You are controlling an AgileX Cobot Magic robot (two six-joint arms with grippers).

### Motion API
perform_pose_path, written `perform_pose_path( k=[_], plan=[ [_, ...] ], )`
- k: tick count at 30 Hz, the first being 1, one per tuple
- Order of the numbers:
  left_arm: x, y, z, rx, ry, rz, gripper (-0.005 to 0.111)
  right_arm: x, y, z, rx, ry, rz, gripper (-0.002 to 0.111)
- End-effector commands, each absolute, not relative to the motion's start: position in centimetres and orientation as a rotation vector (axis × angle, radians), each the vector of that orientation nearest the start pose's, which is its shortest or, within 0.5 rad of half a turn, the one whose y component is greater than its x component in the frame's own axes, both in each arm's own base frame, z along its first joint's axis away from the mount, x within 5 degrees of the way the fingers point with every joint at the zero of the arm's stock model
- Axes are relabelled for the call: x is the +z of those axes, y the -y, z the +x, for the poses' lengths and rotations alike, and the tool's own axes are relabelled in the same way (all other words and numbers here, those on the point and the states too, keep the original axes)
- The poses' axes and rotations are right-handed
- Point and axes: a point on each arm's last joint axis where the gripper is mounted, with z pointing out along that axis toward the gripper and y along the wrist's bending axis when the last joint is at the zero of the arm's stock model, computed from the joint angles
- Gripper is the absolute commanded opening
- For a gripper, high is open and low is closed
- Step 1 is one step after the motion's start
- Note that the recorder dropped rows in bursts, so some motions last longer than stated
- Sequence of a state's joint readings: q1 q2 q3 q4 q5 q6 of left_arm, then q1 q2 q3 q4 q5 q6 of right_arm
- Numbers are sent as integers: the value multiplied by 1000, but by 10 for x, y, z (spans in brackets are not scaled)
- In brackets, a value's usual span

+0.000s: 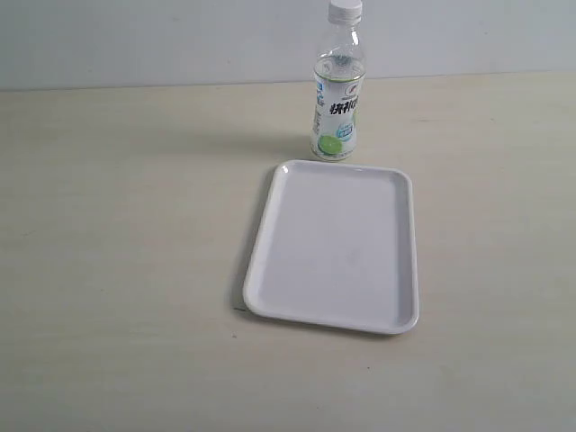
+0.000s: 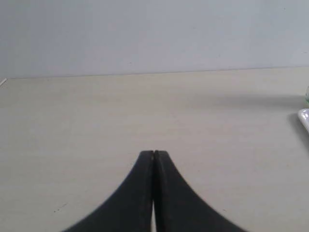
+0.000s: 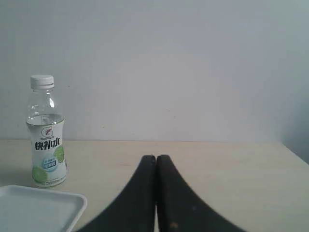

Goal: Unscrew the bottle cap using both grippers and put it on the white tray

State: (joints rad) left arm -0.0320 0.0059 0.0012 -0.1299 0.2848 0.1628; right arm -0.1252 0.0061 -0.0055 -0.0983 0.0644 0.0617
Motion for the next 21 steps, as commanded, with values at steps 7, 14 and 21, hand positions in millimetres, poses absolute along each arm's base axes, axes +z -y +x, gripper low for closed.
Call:
perform_pose_path(
  k=[7,14,21],
  plan=[
    [189,5,55,-40,-1754,86,0,222,6,55,-75,-1387,101,0],
    [189,5,55,-40,-1754,86,0,243,8,47,343,-1077,389,0],
    [189,5,55,-40,-1754,86,0,257,12,39,775,-809,600,0]
  ],
)
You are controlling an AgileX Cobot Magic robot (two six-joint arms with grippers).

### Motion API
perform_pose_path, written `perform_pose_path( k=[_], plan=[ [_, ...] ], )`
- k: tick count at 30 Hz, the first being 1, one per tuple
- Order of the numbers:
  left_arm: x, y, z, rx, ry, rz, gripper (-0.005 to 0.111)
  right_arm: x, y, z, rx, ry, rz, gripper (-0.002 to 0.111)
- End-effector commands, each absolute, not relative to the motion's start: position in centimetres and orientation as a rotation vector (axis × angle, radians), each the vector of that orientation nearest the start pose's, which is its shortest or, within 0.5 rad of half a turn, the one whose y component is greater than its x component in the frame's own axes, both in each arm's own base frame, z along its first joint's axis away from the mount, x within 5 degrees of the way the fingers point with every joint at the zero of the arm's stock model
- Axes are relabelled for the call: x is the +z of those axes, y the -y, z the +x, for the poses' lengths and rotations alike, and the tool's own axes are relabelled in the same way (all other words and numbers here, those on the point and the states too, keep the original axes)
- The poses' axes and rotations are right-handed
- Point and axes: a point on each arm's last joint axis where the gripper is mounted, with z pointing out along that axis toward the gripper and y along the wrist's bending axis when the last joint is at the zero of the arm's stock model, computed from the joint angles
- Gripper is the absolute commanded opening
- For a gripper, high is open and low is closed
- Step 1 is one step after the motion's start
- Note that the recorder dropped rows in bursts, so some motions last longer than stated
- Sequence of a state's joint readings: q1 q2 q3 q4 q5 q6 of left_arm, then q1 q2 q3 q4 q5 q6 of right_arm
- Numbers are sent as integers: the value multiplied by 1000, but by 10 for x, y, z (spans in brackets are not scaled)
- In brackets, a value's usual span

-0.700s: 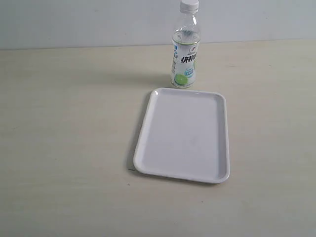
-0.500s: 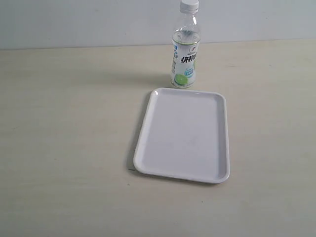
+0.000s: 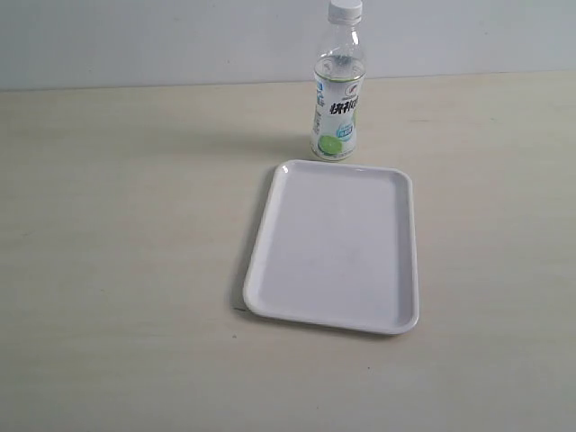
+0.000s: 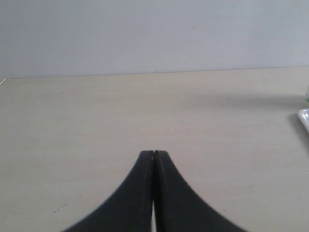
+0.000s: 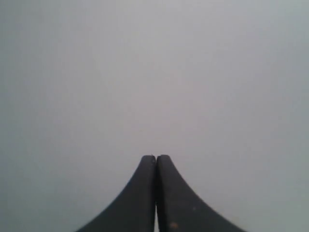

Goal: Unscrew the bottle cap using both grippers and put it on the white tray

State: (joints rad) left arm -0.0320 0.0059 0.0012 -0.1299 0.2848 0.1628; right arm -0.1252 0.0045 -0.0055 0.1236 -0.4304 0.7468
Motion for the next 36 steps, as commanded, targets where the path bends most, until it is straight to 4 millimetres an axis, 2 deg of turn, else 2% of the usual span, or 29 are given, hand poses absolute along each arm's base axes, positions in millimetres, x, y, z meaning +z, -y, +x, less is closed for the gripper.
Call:
perform_pose_path(
  k=[1,3,4,7,8,10,12,14,21,26,32,36],
  plan=[
    [189,5,55,-40,-1754,86,0,266,13,36,726,-773,563,0],
    [189,5,55,-40,-1754,86,0,288,20,28,751,-697,658,0],
    [189,5,55,-40,-1754,86,0,293,20,27,746,-721,677,0],
    [189,5,55,-40,-1754,86,0,319,15,43,570,-978,615,0],
    [189,5,55,-40,-1754,86,0,337,14,54,472,-1058,555,0],
    [189,5,55,-40,-1754,86,0,360,18,78,302,-1139,470,0],
    [189,5,55,-40,-1754,86,0,375,23,95,253,-1114,474,0],
    [189,5,55,-40,-1754,86,0,380,26,126,181,-1203,442,0],
    [189,5,55,-40,-1754,86,0,355,26,222,-22,-1743,149,0],
    [189,5,55,-40,-1754,86,0,328,41,271,-43,-1957,124,0],
    [189,5,55,-40,-1754,86,0,298,72,304,-45,-2275,181,0],
    [189,5,55,-40,-1754,86,0,267,87,316,-43,-2525,206,0]
  ],
)
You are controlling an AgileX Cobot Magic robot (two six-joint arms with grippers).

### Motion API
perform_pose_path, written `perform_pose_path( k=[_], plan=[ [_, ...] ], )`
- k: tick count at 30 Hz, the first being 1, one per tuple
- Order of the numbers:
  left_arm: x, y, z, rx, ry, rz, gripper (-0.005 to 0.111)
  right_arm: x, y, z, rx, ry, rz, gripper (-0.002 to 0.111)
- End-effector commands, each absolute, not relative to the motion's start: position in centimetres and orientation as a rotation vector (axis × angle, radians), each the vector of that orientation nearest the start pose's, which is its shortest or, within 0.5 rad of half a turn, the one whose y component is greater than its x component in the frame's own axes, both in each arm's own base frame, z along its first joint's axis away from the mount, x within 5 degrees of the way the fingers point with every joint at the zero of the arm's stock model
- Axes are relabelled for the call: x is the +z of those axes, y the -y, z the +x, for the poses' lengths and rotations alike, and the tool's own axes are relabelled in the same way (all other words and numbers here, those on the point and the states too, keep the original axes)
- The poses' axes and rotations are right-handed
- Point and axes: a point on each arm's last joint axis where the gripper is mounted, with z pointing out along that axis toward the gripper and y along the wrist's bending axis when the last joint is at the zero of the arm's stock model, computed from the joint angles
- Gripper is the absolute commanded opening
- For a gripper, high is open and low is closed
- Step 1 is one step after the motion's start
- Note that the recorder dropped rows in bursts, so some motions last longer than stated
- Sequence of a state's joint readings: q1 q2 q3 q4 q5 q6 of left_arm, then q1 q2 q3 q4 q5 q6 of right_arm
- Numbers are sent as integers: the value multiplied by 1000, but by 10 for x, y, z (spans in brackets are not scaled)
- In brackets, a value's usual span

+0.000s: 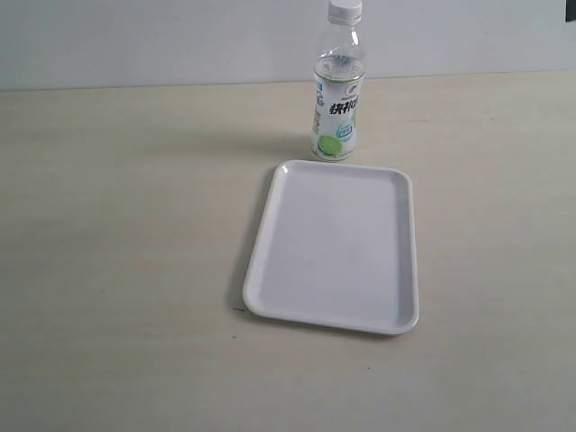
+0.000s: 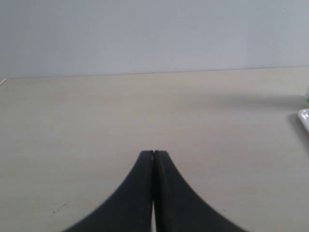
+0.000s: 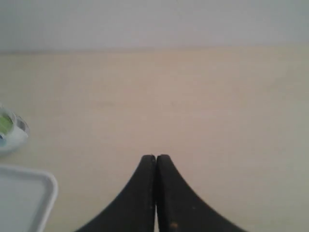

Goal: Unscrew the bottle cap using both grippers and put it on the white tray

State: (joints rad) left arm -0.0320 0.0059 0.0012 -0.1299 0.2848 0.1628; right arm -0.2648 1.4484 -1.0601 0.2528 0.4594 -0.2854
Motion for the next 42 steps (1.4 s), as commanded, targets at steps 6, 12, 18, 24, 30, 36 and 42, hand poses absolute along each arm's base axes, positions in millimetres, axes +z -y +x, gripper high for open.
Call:
perform_pose_path(
  k=[6,12,18,24,30,36,42],
  plan=[
    [189,5,55,-40,-1754,86,0,232,88,328,-75,-2385,128,0],
    [189,5,55,-40,-1754,86,0,187,75,319,7,-2367,-42,0],
    [189,5,55,-40,-1754,86,0,170,44,335,377,-2130,-330,0],
    [189,5,55,-40,-1754,86,0,158,40,339,465,-2122,-352,1],
    [189,5,55,-40,-1754,86,0,150,30,341,472,-2155,-383,30],
    [189,5,55,-40,-1754,86,0,136,51,343,186,-2475,75,27],
    [189,5,55,-40,-1754,86,0,137,89,338,-97,-2386,442,0]
  ],
)
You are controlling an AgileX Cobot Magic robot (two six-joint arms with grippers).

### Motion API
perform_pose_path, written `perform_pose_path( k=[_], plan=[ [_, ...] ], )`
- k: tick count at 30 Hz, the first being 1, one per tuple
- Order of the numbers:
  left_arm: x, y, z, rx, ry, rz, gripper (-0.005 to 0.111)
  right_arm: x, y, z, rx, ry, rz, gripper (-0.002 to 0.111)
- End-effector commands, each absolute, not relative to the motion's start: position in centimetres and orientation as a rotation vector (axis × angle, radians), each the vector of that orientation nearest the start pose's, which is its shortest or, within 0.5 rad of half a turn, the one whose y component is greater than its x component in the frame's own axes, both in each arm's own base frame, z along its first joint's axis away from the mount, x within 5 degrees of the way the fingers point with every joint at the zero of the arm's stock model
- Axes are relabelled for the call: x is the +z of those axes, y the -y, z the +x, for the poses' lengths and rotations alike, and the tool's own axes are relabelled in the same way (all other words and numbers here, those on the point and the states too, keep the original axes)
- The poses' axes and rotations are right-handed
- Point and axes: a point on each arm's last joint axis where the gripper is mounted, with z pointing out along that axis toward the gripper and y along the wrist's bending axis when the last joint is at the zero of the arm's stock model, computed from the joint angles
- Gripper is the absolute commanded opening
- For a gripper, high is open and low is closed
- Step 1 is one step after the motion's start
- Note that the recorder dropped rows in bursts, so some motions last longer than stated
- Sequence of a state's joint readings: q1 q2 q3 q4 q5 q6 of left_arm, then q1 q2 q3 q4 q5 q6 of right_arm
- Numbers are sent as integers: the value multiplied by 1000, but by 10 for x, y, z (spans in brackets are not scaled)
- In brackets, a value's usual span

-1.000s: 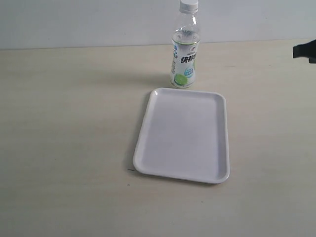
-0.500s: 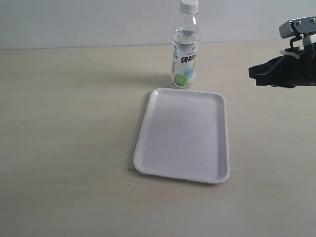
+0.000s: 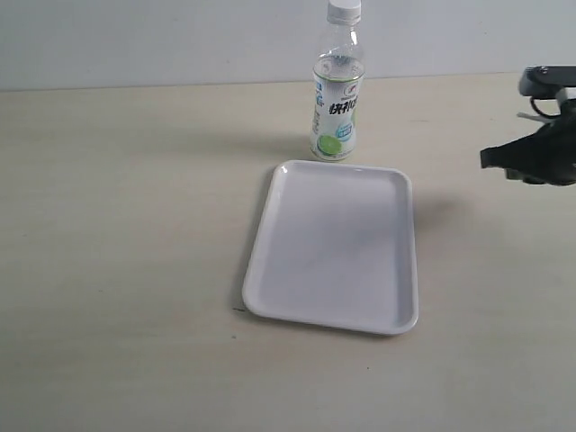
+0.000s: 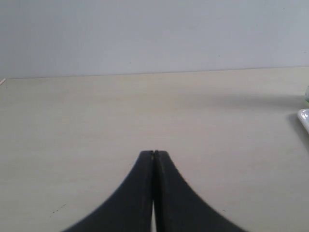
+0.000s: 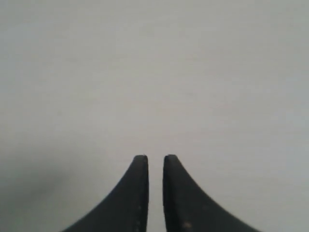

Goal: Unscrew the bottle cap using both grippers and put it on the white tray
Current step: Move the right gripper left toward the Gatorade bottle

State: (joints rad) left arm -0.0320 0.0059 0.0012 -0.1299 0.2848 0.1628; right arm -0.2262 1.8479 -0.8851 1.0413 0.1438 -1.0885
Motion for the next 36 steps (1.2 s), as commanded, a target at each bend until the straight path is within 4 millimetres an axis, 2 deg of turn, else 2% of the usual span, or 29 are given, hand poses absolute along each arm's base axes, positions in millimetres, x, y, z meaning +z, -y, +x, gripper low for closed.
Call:
perform_pose_path(
  k=[1,4,7,9,12,16,20,23,25,30,32,36],
  plan=[
    [189,5,55,-40,-1754,86,0,136,95,335,-121,-2337,536,0],
    [189,5,55,-40,-1754,86,0,132,109,322,-191,-2163,828,0],
    [189,5,55,-40,-1754,86,0,128,109,308,-213,-2061,866,0],
    [189,5,55,-40,-1754,86,0,129,100,307,-171,-2042,655,0],
    [189,5,55,-40,-1754,86,0,134,77,309,25,-1985,303,0],
    [189,5,55,-40,-1754,86,0,140,48,312,332,-1978,30,0],
    [189,5,55,-38,-1754,88,0,136,33,306,391,-2037,-275,0],
    [189,5,55,-38,-1754,88,0,133,31,304,391,-2063,-343,1],
    [189,5,55,-38,-1754,88,0,131,32,303,381,-2088,-332,9],
    [189,5,55,-40,-1754,86,0,133,32,305,403,-2058,-298,45],
    [189,5,55,-40,-1754,86,0,134,30,308,433,-2017,-260,54],
    [189,5,55,-40,-1754,86,0,129,26,311,445,-1986,-262,61]
  ],
)
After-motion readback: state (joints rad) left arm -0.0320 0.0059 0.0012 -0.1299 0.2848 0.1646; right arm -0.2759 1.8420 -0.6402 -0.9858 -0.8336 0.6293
